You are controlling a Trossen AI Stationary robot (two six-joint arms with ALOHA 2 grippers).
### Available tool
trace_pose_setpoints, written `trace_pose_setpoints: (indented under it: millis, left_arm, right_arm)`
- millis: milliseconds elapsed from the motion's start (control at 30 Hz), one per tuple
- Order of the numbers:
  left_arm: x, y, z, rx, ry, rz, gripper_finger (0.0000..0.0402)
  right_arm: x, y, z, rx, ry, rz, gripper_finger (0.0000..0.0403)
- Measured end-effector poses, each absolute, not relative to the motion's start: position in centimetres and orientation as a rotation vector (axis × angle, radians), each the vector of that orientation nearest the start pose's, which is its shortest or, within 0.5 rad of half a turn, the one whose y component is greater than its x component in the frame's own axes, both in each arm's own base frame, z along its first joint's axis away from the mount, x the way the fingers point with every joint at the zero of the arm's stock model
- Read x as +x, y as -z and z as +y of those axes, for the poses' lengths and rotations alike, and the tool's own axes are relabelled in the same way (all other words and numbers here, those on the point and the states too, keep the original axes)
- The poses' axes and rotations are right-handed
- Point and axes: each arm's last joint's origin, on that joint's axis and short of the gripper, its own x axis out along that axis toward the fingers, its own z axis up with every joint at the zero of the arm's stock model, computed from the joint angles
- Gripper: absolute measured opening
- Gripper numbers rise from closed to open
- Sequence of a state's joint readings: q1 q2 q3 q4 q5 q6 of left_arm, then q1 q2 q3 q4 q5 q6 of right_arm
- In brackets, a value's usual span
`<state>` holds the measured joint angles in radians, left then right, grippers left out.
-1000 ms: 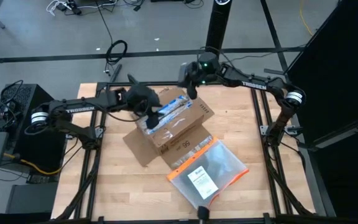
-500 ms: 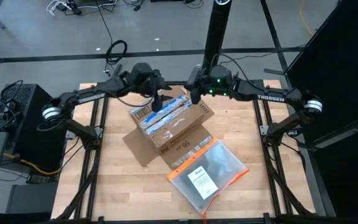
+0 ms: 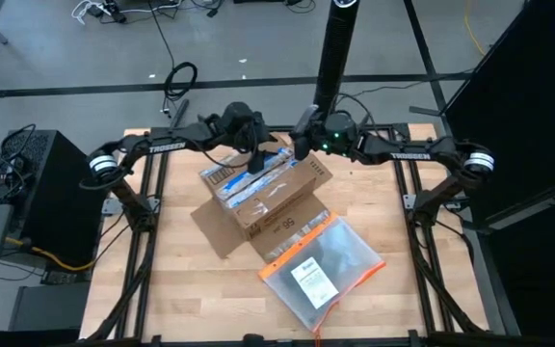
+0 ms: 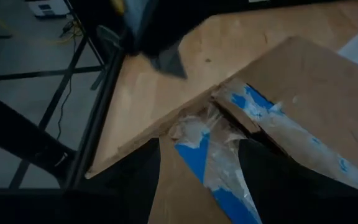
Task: Unpack boxes
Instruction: Break down the cardboard box until it is fully flat
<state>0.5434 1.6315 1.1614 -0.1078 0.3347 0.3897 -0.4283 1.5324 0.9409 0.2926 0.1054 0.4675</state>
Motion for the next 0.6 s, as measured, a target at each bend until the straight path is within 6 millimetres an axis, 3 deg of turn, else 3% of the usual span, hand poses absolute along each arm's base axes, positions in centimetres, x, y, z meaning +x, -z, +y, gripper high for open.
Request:
trace_pose_setpoints:
  millis: [600]
  left_arm:
    - [31.6,-23.9,18.2,0.076,-0.108,0.655,0.0209]
  right_arm:
    - [32.1,-23.6,-14.9,0.497,0.587,0.136,0.004]
